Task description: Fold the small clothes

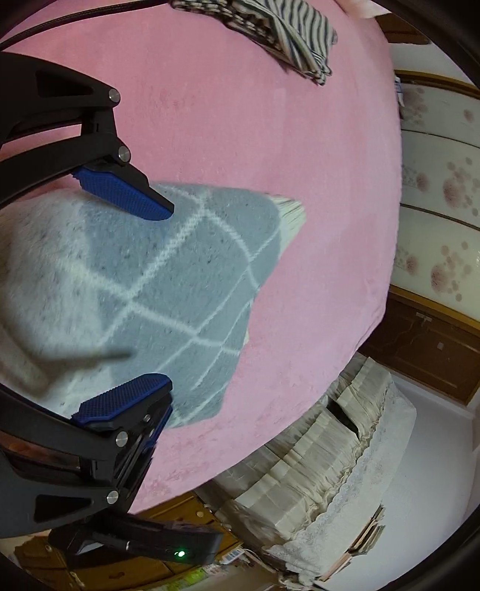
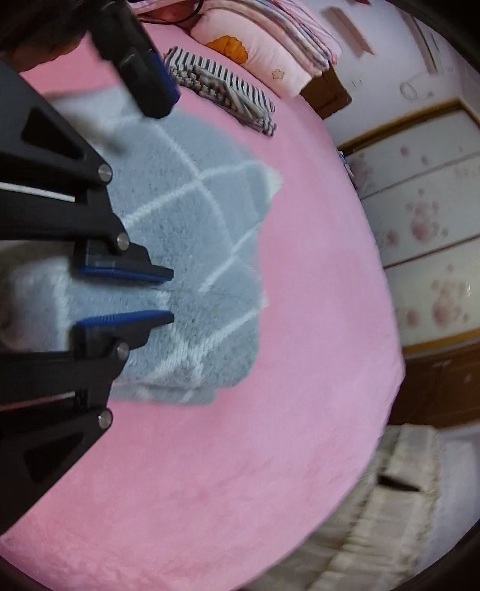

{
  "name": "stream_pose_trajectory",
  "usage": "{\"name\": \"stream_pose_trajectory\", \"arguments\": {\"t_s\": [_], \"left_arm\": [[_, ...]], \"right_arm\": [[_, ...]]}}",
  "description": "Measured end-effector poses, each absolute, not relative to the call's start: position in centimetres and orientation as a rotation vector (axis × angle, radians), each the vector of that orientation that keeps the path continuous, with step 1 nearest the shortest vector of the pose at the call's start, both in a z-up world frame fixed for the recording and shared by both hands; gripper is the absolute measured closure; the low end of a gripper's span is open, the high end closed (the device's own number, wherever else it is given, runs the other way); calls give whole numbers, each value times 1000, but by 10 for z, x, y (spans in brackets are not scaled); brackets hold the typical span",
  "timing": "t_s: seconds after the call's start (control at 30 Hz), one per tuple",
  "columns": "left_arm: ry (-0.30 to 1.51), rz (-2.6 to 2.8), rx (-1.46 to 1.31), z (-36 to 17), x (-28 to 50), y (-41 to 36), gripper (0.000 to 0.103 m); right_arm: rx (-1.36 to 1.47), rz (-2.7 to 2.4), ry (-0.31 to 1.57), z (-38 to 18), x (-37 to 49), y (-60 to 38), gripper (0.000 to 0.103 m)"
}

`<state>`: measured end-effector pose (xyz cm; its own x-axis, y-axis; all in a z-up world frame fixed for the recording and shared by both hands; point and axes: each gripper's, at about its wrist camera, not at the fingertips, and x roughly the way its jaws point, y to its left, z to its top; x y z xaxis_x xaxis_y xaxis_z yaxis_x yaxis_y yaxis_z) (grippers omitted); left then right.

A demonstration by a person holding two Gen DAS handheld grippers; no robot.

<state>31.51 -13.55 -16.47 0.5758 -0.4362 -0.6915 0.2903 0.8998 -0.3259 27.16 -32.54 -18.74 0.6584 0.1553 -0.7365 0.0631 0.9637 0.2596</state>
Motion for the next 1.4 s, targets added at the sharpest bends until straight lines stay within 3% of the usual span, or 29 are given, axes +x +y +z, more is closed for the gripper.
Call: {"name": "stream_pose_trajectory", "arguments": {"t_s": [0.23,0.67,0.87,0.97,1.03,1.07,1.4], "left_arm": [[798,-420,-13,-174,303,-152,17],[849,-429,-17,-166,308,-151,11],[831,-423,-1,-143,305,-147,9],[838,-393,26,-130,305,-143,0],[848,-381,20,-124,308,-137,0],[853,-374,12,-122,311,-133,0],[1007,-378,-44,-125,335,-96,0]], "right_arm": [[297,34,812,-195,254,-333,96],[294,58,841,-185,261,-336,96],[299,87,846,-159,254,-339,91],[294,90,829,-140,248,-345,69],[288,92,810,-128,244,-350,37],[292,95,798,-121,242,-353,31],[433,224,908,-117,246,-386,24]]}}
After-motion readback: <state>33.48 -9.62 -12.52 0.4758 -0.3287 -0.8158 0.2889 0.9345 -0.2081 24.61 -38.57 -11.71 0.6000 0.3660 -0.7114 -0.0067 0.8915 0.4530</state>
